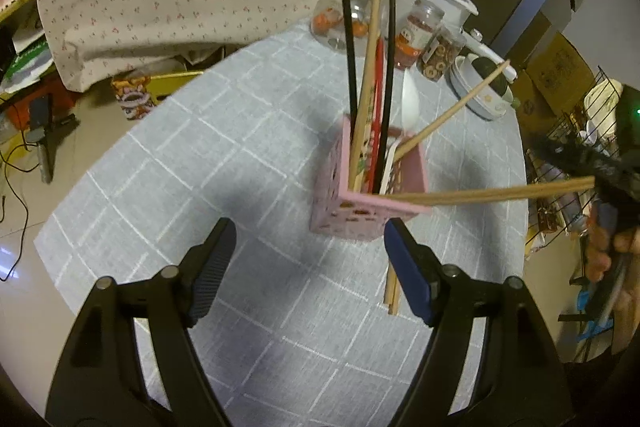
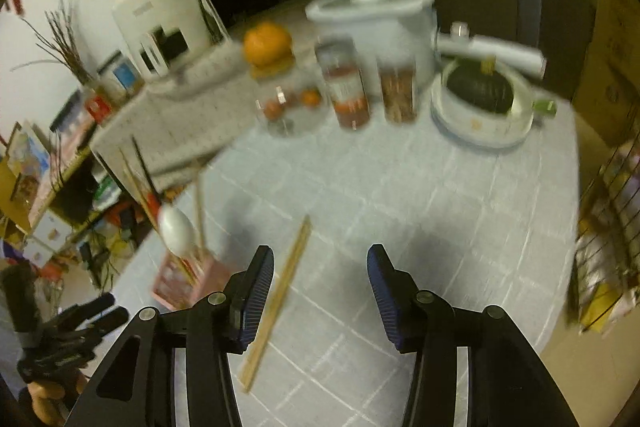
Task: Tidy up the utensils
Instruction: 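Move the right tool down to the last wooden chopsticks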
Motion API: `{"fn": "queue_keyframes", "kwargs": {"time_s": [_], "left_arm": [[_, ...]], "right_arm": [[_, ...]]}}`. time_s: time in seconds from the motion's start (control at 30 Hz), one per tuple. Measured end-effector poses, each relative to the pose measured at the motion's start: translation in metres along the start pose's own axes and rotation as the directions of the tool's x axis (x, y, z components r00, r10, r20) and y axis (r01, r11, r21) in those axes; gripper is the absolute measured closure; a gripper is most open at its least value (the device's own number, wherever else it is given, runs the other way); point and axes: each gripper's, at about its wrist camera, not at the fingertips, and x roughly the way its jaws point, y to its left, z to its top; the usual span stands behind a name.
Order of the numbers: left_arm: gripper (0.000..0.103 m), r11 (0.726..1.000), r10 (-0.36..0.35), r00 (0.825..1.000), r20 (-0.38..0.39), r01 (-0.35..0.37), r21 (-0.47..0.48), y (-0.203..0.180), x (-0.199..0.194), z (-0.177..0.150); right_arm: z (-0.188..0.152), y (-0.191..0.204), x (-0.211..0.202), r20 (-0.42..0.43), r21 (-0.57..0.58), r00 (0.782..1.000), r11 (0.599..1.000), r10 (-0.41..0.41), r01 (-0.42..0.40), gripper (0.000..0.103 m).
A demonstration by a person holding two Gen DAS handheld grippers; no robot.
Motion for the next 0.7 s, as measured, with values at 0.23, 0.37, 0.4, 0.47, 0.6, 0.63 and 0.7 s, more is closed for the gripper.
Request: {"fn": "queue_keyframes", "kwargs": {"time_s": [0.23, 0.37, 0.4, 0.47, 0.6, 0.63, 0.7], "left_arm": [[0.026, 1.0, 0.011, 1.0, -0.018, -0.011, 0.017, 0.005, 0.007, -0.01], [0.026, 1.0, -0.024, 0.999, -0.037, 0.023, -0.01, 0.01, 0.011, -0.014], [0.026, 0.999, -0.032, 0.998, -0.045, 0.031, -0.017, 0.011, 0.012, -0.014], [0.026, 0.999, -0.043, 0.998, -0.053, 0.042, -0.029, 0.012, 0.013, -0.015], [0.026, 0.998, -0.055, 0.997, -0.062, 0.052, -0.04, 0.012, 0.013, -0.014], [0.026, 0.998, -0.055, 0.997, -0.062, 0.053, -0.04, 0.012, 0.013, -0.015], [0.026, 0.998, -0.058, 0.996, -0.063, 0.055, -0.042, 0.014, 0.012, -0.015]], "right_arm": [[-0.014, -0.006, 0.075, -0.135, 0.023, 0.99, 0.999, 0.034, -0.031, 0.055], [-0.014, -0.004, 0.106, -0.179, 0.054, 0.981, 0.997, 0.072, -0.063, 0.072], [-0.013, -0.002, 0.11, -0.183, 0.055, 0.98, 0.996, 0.078, -0.069, 0.073], [-0.01, 0.002, 0.12, -0.187, 0.06, 0.978, 0.995, 0.092, -0.082, 0.074], [-0.006, 0.01, 0.133, -0.193, 0.065, 0.977, 0.995, 0.087, -0.076, 0.075], [-0.006, 0.012, 0.136, -0.193, 0.061, 0.978, 0.996, 0.076, -0.066, 0.075], [-0.005, 0.013, 0.142, -0.194, 0.061, 0.979, 0.997, 0.065, -0.054, 0.075]]}}
